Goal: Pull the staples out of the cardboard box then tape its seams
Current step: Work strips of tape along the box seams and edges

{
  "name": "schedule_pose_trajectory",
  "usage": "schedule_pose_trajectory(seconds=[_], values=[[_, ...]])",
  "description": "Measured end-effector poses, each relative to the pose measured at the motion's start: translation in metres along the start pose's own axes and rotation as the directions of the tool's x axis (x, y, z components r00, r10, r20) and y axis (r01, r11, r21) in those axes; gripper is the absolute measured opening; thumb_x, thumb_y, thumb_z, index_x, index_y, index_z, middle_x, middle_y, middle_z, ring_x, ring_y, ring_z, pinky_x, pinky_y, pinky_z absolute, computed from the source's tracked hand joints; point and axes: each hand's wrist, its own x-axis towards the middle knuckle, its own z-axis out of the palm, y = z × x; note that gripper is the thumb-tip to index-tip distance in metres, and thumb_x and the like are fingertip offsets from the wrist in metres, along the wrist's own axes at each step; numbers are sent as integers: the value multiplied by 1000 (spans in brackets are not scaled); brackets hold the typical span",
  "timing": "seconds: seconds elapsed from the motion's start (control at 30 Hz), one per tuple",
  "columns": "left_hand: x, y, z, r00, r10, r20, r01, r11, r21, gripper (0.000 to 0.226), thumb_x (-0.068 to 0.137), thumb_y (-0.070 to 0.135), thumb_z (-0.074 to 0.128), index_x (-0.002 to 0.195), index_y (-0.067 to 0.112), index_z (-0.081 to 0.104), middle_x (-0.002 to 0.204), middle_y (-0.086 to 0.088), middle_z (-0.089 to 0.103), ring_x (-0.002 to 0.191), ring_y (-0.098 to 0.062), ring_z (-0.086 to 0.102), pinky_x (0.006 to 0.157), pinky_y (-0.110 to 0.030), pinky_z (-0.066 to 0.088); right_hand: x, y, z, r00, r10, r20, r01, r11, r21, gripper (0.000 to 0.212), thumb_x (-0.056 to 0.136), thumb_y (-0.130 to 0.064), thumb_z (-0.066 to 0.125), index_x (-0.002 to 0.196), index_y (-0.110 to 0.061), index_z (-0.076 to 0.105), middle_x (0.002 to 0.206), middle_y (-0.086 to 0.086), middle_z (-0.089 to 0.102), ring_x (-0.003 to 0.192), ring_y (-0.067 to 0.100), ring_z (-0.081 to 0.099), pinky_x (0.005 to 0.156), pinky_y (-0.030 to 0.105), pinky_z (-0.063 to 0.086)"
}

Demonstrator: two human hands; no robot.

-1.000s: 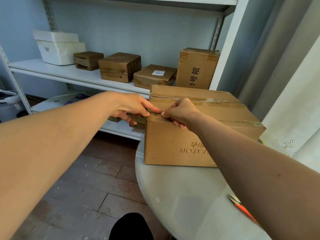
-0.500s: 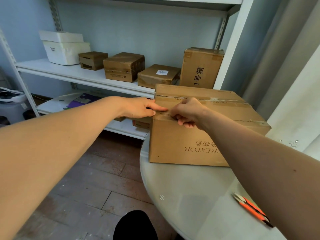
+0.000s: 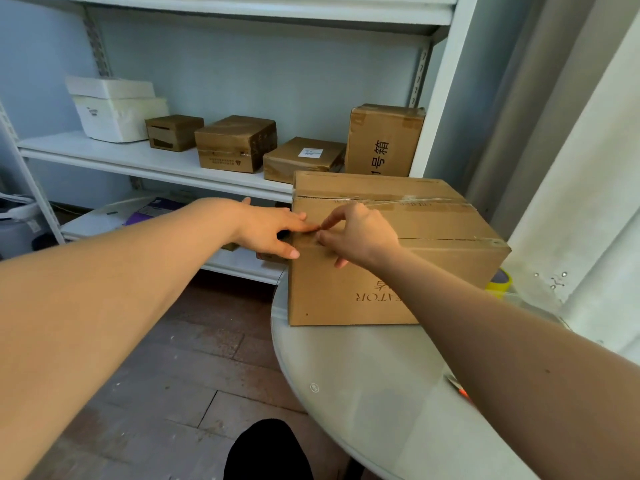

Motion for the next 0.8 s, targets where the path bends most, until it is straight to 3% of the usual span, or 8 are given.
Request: schedule_pose_trajectory(seconds=[0.17,0.27,0.37,0.47,0.57,0.67,0.73,0.8], values=[[-15,15,1,1000,3,1,-3,1000,-1,68,96,28,52,147,47,10,158,16,3,146,-14,5,111,-63,-3,-17,8,-2,979,87,-186,-135,956,-262,42,92,-51,50,124,-25,57,120,6,52,93,24,62,72,31,48],[-22,25,-7,998,40,-46,-40,999,2,70,92,16,57,147,42,22,155,12,22,142,-16,22,115,-50,14,-17,15,-4,984,126,-126,-167,899,-405,56,93,-60,38,132,-22,53,134,9,41,117,31,47,83,38,43],[-23,39,-13,976,78,-205,-47,987,151,59,86,22,67,138,36,43,132,7,52,122,-17,47,98,-33,39,-8,28,-1,986,140,93,-102,939,-329,84,80,-80,30,143,-26,41,155,9,25,144,37,13,111,55,27],[-18,46,-7,910,139,-391,-12,951,310,39,83,35,69,121,34,61,114,7,63,110,-17,56,90,-35,47,-9,44,-5,981,90,173,-68,989,-129,77,84,-74,36,148,-31,29,159,6,16,146,36,-2,116,59,9],[-14,54,0,867,170,-468,-58,968,244,39,82,50,63,117,33,63,111,9,63,105,-12,55,83,-26,42,-3,55,-22,989,26,148,-22,999,-33,50,96,-46,46,143,-28,42,151,6,36,142,33,23,117,47,19],[7,88,13,752,179,-635,-198,979,42,28,84,49,62,103,30,69,96,9,69,93,-10,61,83,-29,48,17,51,-33,995,100,2,-100,993,-55,38,92,-17,56,130,-22,57,126,5,60,109,24,59,93,39,52],[22,104,21,760,101,-642,-357,890,-282,15,86,37,65,95,28,72,92,9,71,90,-9,63,84,-36,52,24,54,-34,980,193,-59,-195,980,-35,37,89,-15,59,126,-17,58,116,6,63,98,23,62,81,36,56],[35,97,18,780,29,-625,-412,776,-478,11,89,25,63,96,28,70,102,9,69,102,-9,61,94,-40,49,20,65,-42,971,238,-32,-236,970,60,41,91,-31,59,129,-15,56,117,6,62,102,24,60,84,35,53]])
